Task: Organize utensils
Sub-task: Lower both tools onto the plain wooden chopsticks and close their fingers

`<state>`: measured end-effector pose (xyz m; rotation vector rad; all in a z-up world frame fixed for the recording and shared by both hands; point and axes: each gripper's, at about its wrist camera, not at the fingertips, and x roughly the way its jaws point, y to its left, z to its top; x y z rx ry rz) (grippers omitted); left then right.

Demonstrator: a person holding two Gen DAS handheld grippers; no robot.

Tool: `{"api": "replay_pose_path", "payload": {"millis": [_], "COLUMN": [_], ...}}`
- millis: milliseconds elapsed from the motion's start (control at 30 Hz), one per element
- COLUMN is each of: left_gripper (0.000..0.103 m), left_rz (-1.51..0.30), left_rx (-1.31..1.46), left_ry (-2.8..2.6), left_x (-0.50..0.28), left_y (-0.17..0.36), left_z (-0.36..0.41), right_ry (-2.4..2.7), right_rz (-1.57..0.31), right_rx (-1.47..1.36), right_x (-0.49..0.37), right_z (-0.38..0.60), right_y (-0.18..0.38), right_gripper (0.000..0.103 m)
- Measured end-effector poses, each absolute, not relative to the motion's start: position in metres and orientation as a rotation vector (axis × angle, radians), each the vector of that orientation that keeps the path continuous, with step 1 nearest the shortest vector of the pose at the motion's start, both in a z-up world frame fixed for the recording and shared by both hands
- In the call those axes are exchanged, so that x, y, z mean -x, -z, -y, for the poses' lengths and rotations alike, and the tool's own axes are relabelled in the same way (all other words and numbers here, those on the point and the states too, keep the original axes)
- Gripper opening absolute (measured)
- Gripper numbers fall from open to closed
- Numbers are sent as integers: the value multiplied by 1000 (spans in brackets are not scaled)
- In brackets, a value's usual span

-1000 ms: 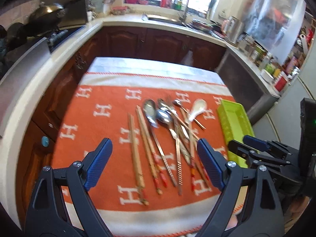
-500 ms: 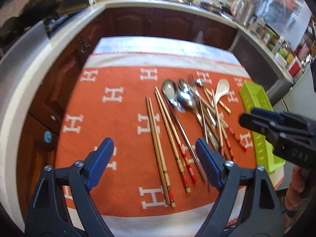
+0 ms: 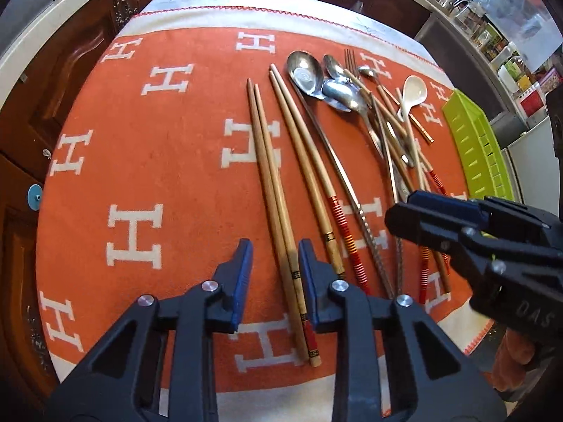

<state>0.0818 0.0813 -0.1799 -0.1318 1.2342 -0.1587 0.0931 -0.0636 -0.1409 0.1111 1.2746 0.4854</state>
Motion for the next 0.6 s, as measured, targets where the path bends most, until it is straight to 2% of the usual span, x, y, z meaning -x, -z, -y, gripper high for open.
{"api": "replay_pose_path", "payload": {"millis": [100, 600], "left_gripper": [18, 18], "left_rz": [-1253, -1210], "left_rx": [121, 34], "left_ry": [158, 93], "left_x": [-84, -91], "left_y": [188, 193], "left_z": [-78, -78], "right_ry": [-492, -525], "right_rz": [-1296, -1311], "right_rx": [-117, -127], "right_x": [-91, -90], "right_z": [59, 51], "right_y": [149, 157], "right_gripper": [32, 31]}}
